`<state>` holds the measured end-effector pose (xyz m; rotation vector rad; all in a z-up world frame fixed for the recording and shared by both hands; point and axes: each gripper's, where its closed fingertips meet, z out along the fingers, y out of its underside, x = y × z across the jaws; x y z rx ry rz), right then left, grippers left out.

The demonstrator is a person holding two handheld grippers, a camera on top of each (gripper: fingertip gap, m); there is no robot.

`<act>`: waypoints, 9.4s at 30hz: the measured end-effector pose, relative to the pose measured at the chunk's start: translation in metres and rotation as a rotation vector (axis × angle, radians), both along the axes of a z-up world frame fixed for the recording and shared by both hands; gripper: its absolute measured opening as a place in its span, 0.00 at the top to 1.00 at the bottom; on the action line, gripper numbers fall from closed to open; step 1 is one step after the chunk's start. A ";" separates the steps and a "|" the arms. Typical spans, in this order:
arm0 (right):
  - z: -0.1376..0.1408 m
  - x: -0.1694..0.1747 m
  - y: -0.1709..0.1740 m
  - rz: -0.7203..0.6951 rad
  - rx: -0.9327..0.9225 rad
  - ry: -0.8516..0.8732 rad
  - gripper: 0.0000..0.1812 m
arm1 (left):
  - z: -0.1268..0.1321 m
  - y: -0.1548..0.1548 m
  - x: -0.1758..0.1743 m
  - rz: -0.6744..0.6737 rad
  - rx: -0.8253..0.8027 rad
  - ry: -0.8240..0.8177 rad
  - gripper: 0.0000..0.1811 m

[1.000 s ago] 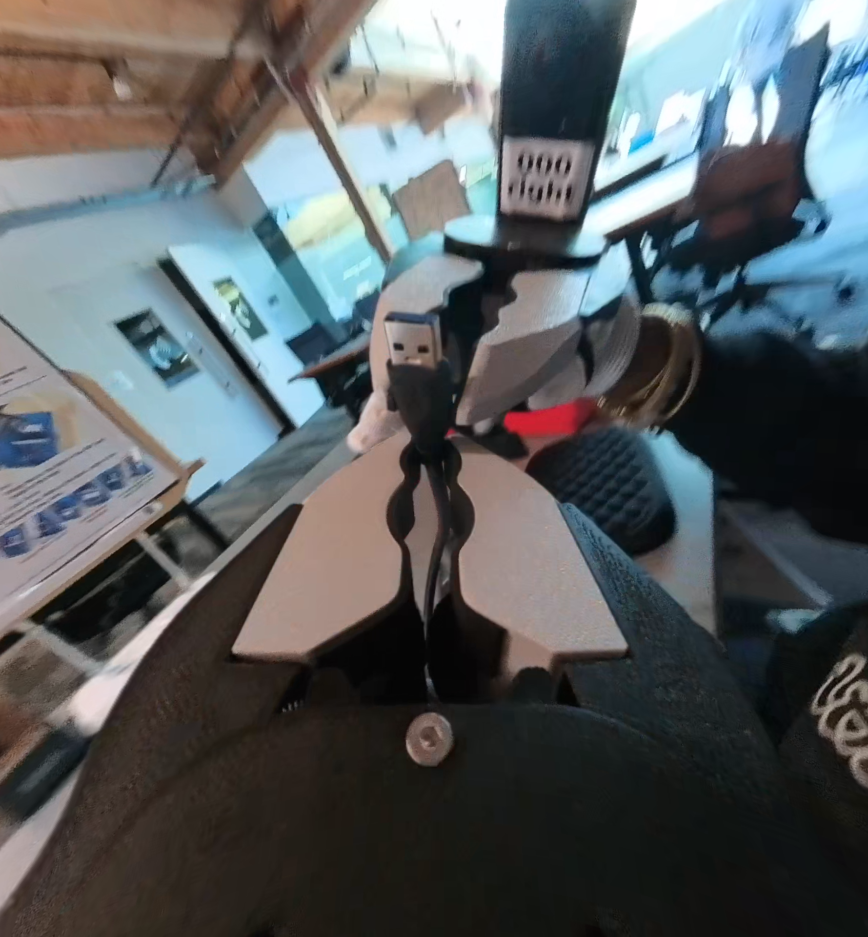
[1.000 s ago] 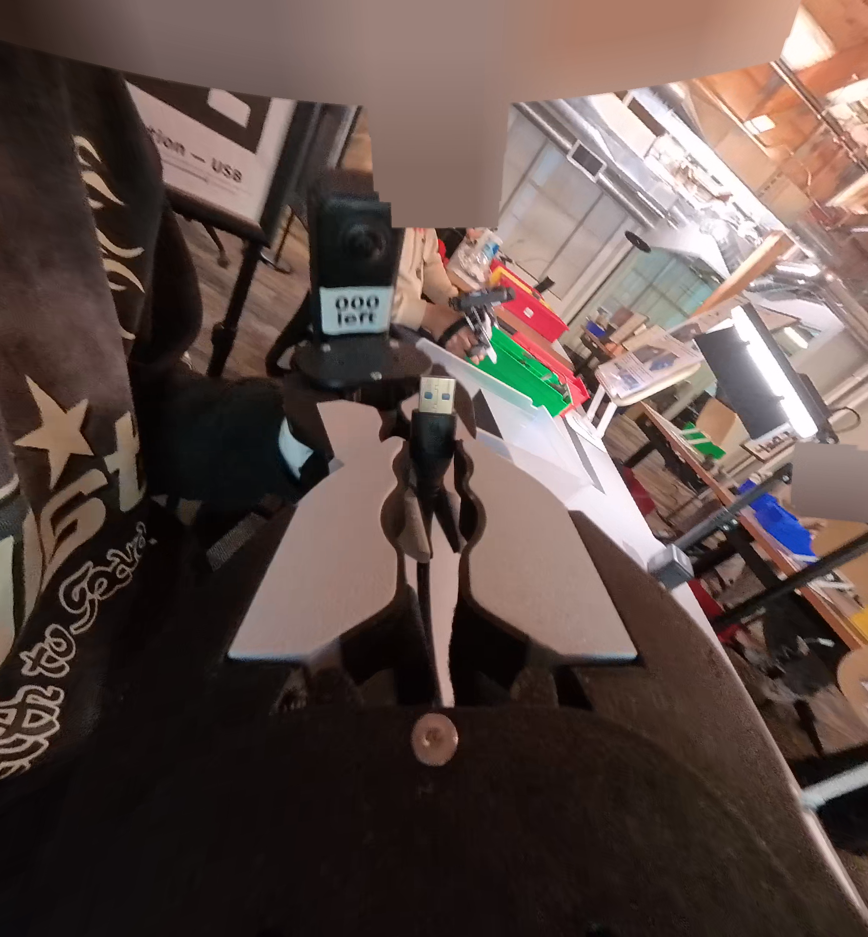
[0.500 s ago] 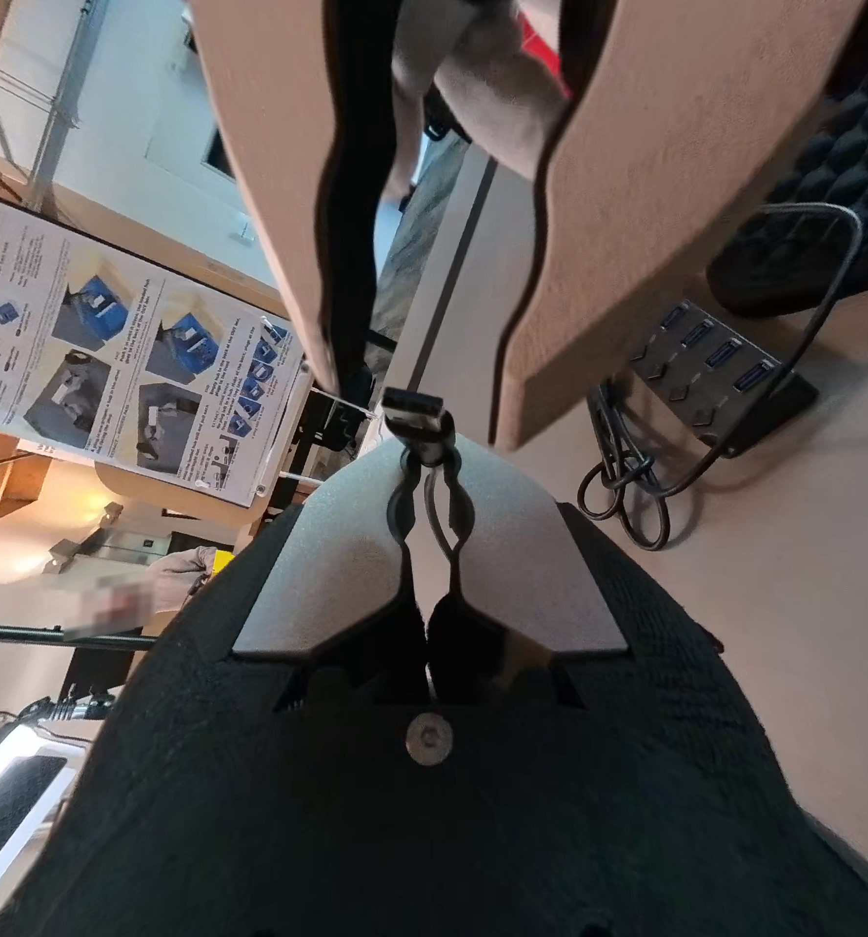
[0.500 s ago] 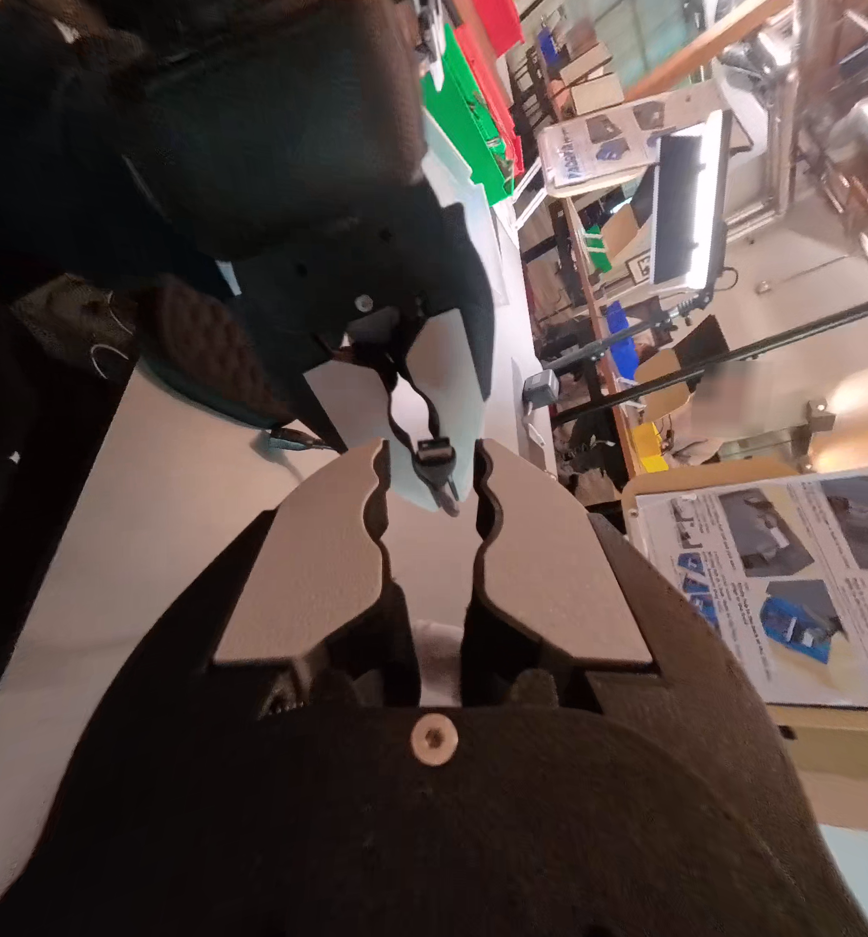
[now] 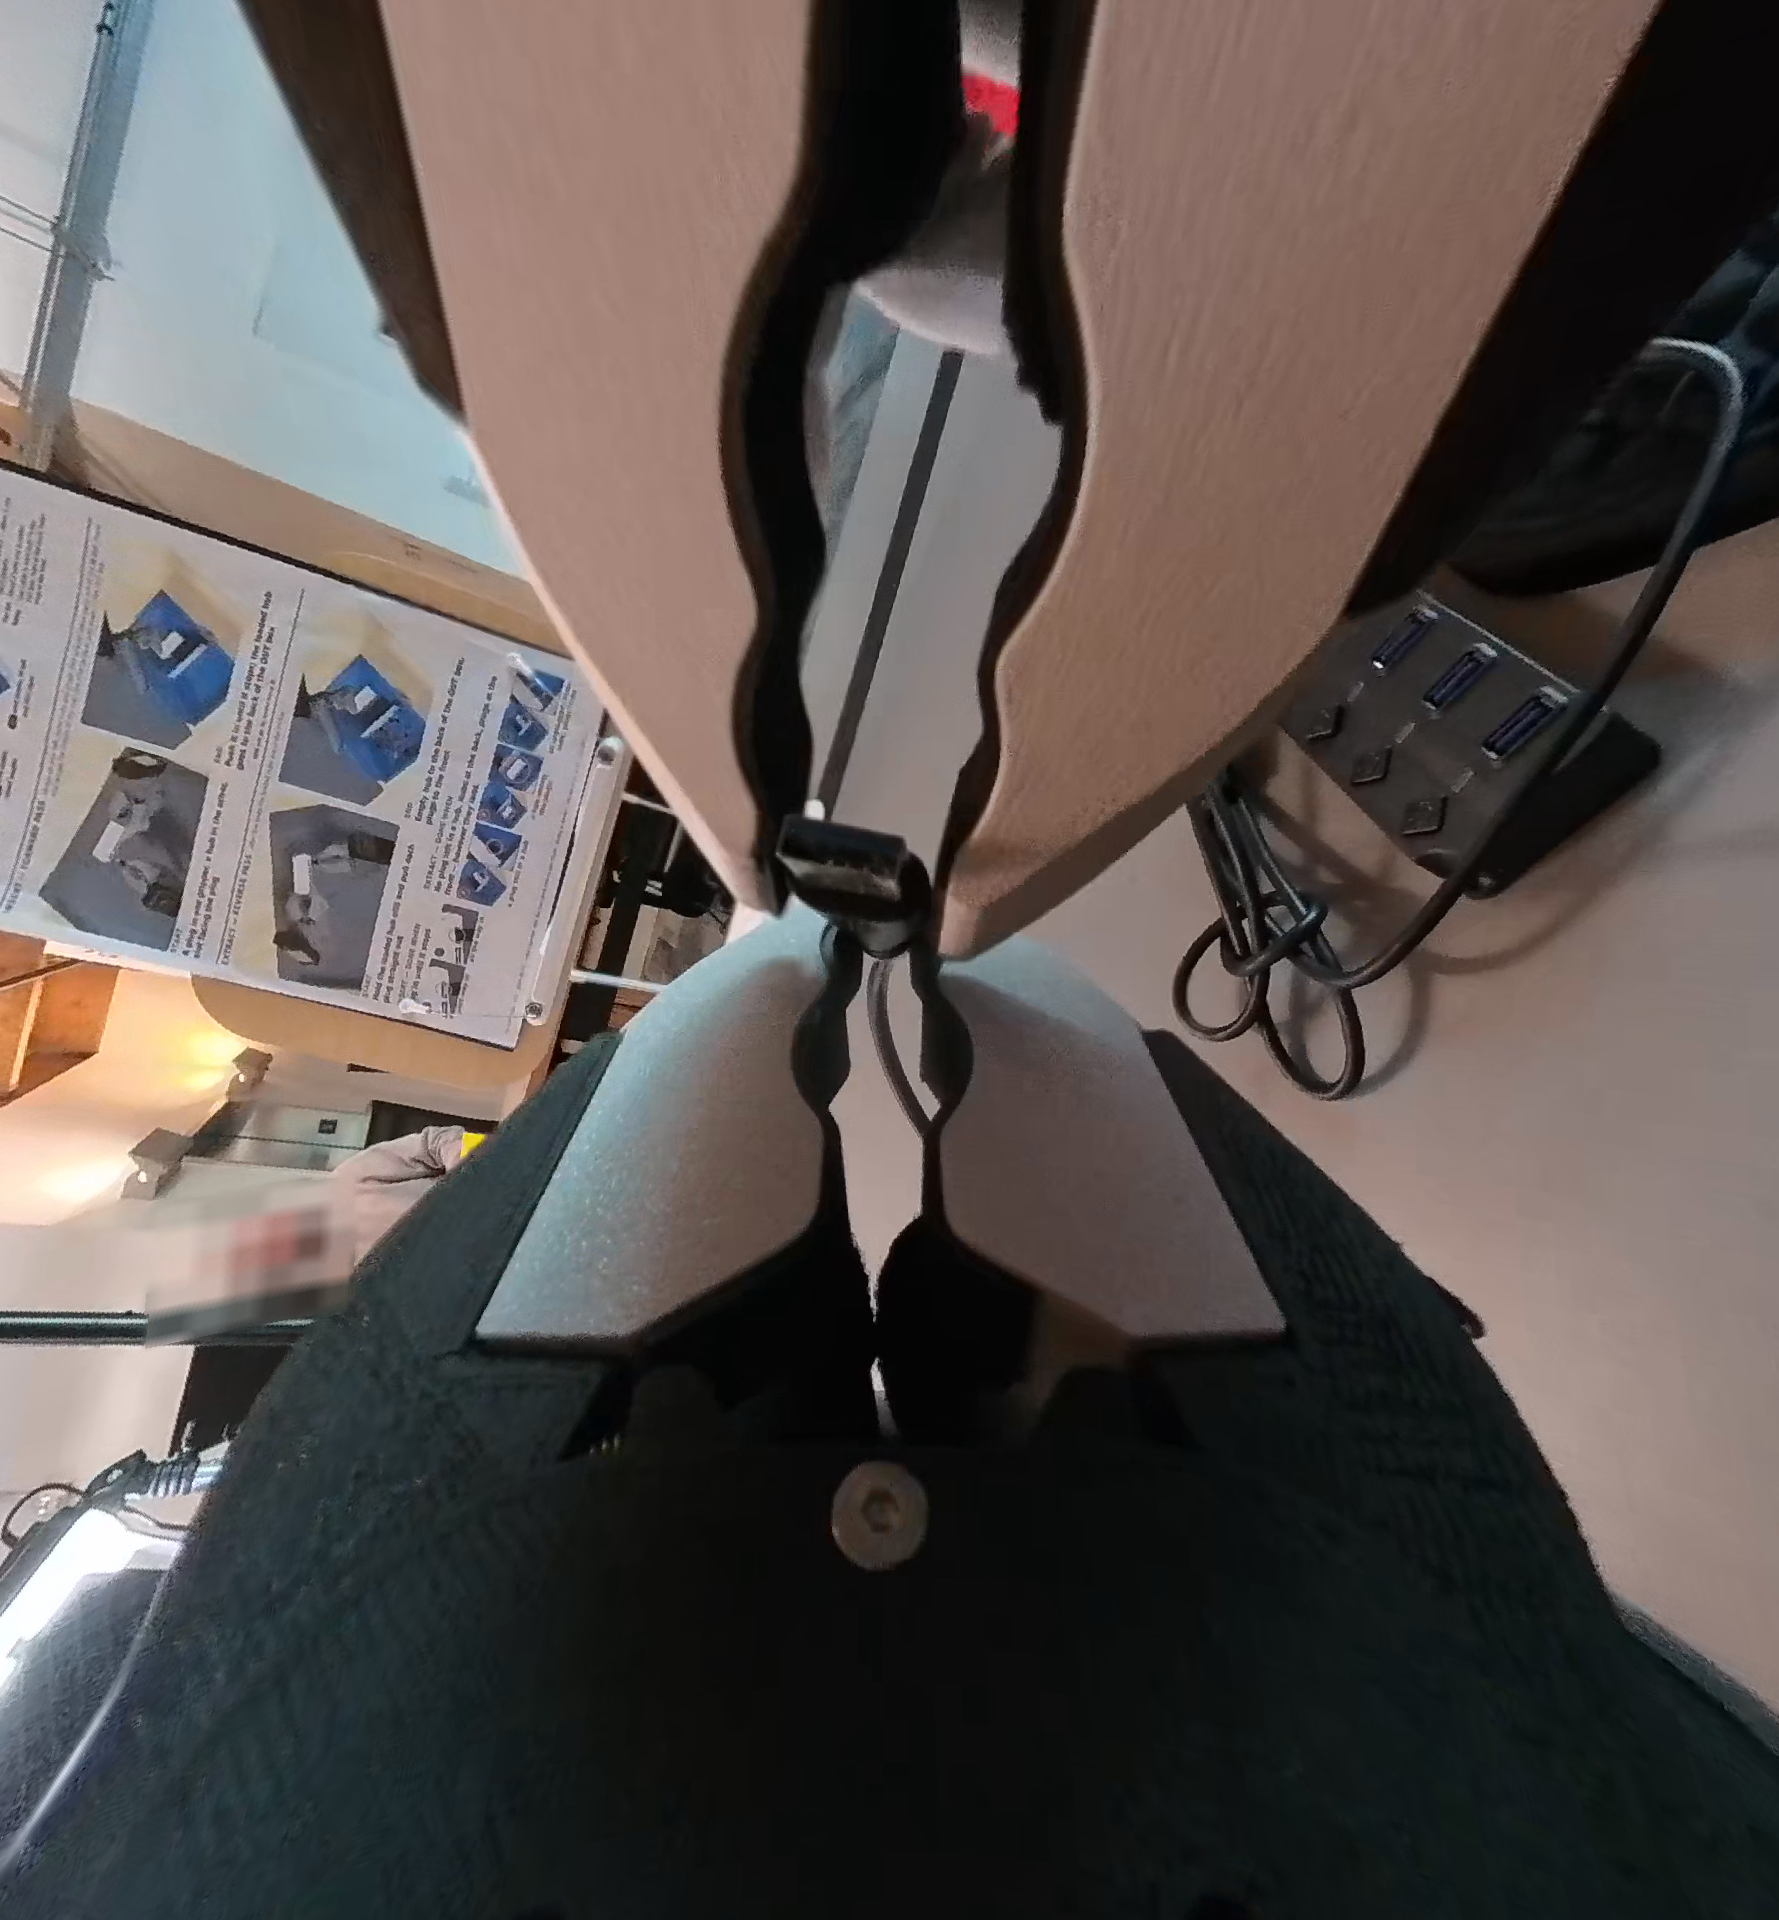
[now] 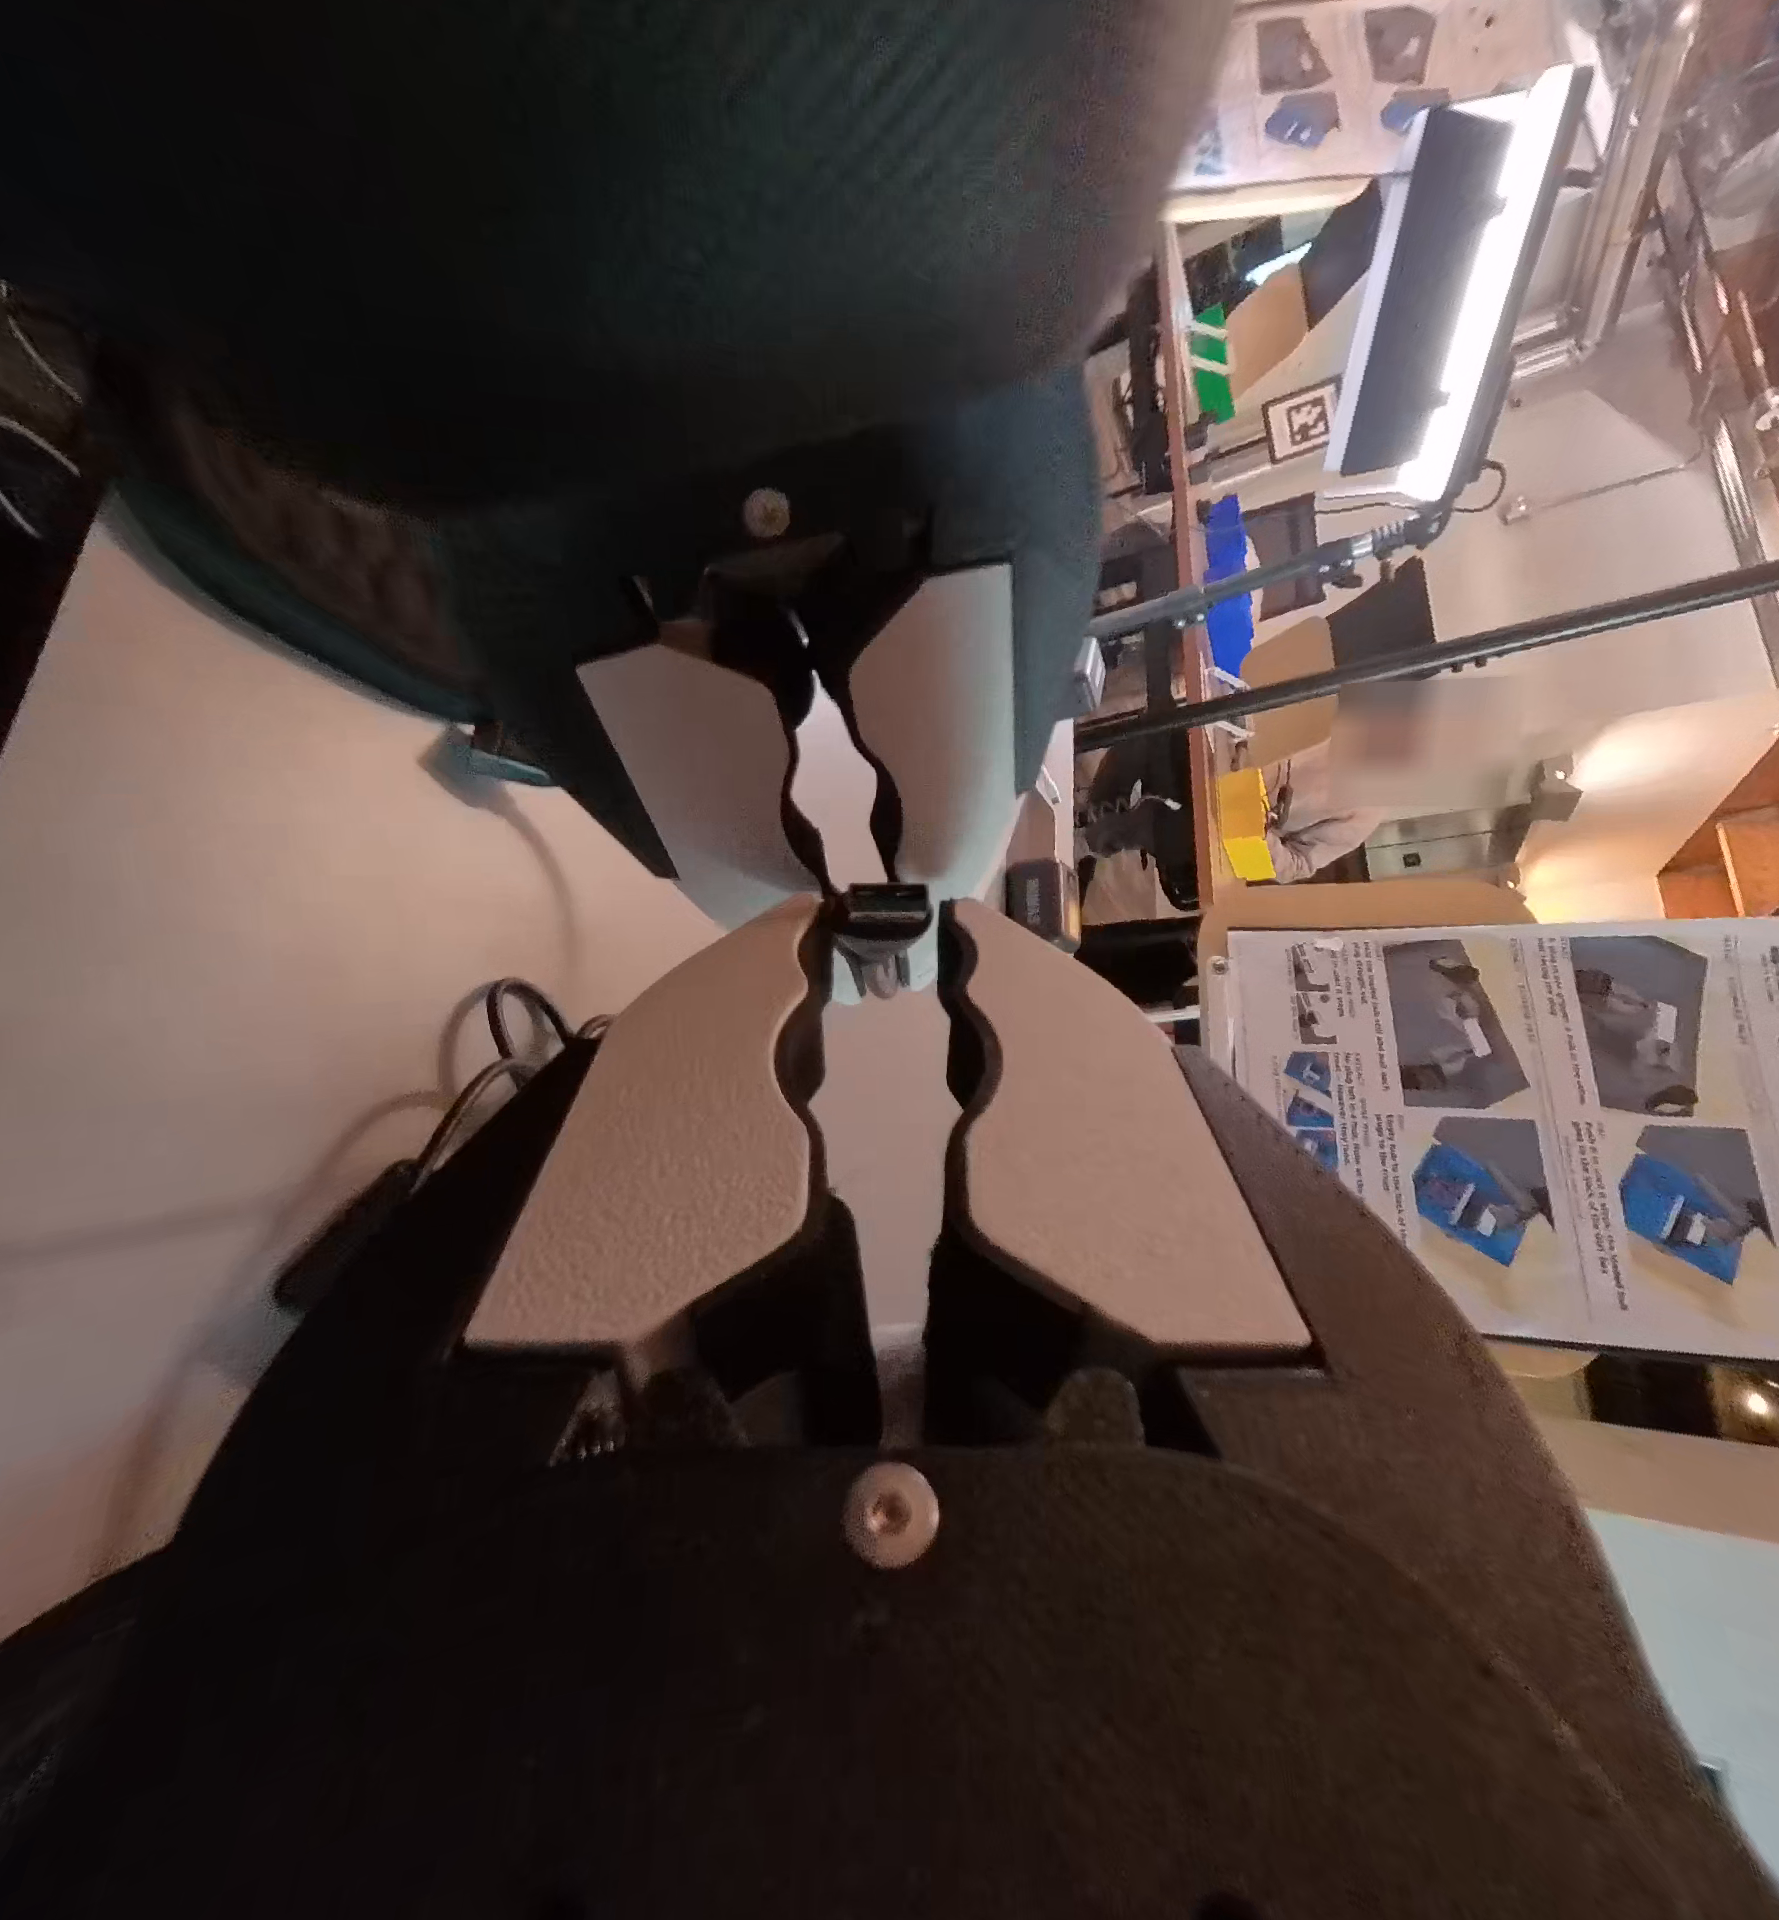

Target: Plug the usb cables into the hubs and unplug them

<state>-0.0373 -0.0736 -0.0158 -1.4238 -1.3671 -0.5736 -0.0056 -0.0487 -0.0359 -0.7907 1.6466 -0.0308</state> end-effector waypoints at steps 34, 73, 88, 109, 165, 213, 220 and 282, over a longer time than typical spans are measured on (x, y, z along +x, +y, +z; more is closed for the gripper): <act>0.092 -0.008 -0.027 0.823 -0.112 1.393 0.91 | 0.102 -0.040 -0.056 -0.994 -1.056 -0.851 0.84; 0.022 -0.035 -0.015 0.493 -0.313 0.741 0.90 | 0.048 -0.045 -0.066 -0.763 -0.845 -0.399 0.94; 0.025 -0.036 -0.017 0.490 -0.378 0.799 0.90 | 0.046 -0.047 -0.062 -0.758 -0.834 -0.409 0.92; -0.013 0.107 -0.029 -0.022 -0.484 0.653 0.73 | 0.036 -0.028 -0.070 -0.739 -0.982 -0.489 0.93; -0.118 0.146 -0.093 -0.276 -0.595 0.824 0.61 | -0.008 -0.054 -0.045 -0.753 -1.017 -0.306 0.93; -0.039 0.083 -0.074 -0.516 -0.561 0.018 0.68 | -0.011 -0.098 -0.003 -0.501 -0.969 -0.033 0.93; -0.037 0.078 -0.073 -0.492 -0.527 0.009 0.68 | -0.012 -0.097 -0.002 -0.482 -0.982 -0.032 0.93; 0.004 0.275 -0.134 -1.074 0.518 0.509 0.54 | 0.050 0.156 -0.261 0.373 -0.607 -0.875 0.82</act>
